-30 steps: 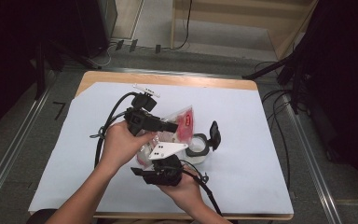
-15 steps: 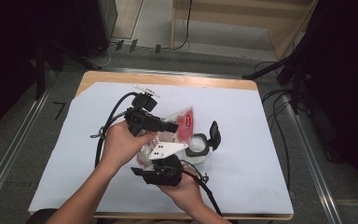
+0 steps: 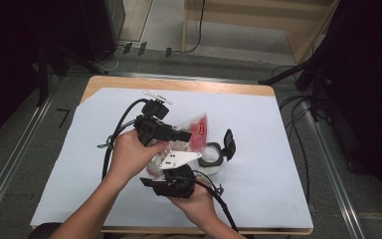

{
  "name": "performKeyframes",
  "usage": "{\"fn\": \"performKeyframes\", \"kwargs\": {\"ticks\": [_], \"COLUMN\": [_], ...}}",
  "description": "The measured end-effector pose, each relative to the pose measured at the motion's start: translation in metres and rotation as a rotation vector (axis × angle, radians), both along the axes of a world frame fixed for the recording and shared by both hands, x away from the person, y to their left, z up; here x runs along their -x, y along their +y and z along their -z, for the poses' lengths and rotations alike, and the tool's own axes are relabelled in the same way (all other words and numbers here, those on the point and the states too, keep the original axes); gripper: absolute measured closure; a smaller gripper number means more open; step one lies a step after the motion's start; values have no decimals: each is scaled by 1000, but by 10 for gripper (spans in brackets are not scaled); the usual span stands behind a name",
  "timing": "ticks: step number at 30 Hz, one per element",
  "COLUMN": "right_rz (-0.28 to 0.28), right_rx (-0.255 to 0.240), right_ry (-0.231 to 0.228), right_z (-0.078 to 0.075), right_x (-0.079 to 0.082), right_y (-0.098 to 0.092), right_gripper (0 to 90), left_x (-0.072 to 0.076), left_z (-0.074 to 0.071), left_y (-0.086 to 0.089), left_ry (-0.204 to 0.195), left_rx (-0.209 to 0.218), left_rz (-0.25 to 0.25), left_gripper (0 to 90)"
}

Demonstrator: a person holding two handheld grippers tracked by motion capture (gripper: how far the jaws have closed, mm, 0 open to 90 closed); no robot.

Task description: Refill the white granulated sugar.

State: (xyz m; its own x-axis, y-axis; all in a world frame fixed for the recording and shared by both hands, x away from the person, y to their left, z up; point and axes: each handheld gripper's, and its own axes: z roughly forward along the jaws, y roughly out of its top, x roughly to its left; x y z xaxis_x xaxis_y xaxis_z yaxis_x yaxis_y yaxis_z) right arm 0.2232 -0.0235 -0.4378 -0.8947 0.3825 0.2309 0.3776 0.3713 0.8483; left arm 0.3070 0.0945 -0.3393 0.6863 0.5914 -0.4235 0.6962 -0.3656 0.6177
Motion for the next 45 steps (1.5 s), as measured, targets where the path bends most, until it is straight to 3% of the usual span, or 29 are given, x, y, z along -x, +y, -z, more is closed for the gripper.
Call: {"fn": "performKeyframes", "kwargs": {"ticks": [23, 45], "right_rz": [-15, -13], "right_rx": [2, -3], "right_ry": [-20, -14], "right_z": [-4, -2], "right_x": [-2, -1], "right_y": [1, 1], "right_gripper": [639, 640], "left_x": [2, 1], "left_z": [-5, -3], "left_y": [2, 1], "left_ry": [-18, -18], "left_rx": [14, 10], "left_rz": [-20, -4], "left_gripper": [701, 697]}}
